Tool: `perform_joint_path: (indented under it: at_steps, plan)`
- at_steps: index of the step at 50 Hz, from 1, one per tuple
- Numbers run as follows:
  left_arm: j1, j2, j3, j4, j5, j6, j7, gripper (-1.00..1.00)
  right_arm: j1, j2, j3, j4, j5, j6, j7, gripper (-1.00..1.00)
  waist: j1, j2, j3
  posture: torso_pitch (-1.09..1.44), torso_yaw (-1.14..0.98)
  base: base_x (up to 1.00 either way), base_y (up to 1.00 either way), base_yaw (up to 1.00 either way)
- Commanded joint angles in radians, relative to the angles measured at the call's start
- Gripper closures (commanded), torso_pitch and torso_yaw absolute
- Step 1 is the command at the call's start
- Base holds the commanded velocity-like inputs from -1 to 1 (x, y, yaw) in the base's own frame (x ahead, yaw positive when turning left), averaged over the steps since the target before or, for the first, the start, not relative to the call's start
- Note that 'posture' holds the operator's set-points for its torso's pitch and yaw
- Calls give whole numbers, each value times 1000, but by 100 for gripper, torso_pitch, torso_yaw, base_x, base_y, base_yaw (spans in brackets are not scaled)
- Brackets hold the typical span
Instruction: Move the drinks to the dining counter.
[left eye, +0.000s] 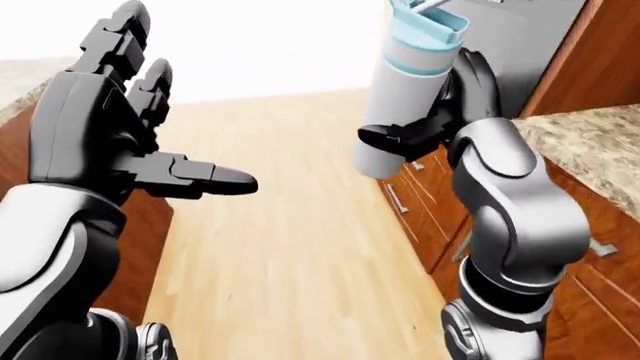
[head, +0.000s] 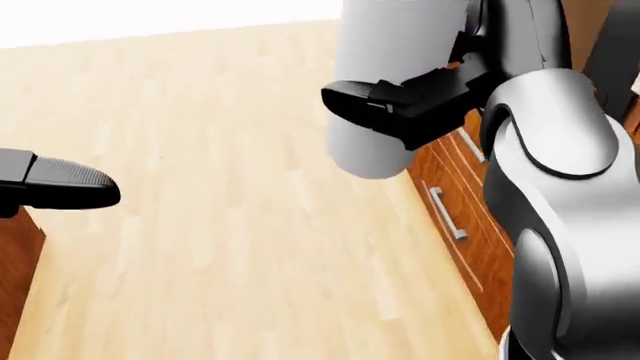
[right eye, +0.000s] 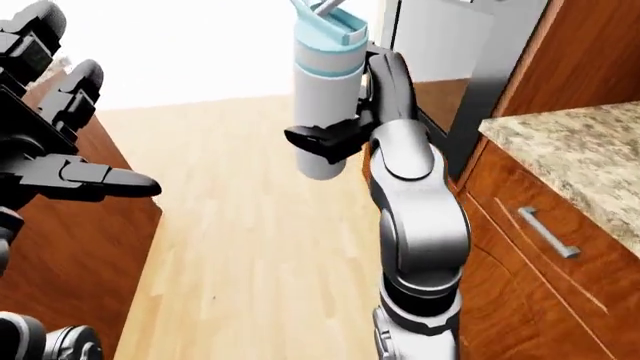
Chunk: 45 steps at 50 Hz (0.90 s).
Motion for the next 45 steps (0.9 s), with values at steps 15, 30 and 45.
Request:
perform_joint_path:
  at_steps: [15, 30, 45]
  plan:
    - [-27, 10, 8, -19, -14, -9, 10, -100, -32, -4, 6, -22, -19, -3, 19, 100, 159, 9, -16, 0, 0, 26, 2, 93]
    - [-3, 5, 3, -23, -12, -27, 12, -100, -6, 8, 11, -39, -23, -23, 28, 100, 120, -115, -28, 0, 0, 9, 0, 100]
    - [-8, 6, -4, -24, -11, -23, 15, -100, -9, 8, 10, -50, -21, -23, 37, 100, 146, -7, -20, 0, 0, 9, 0, 100]
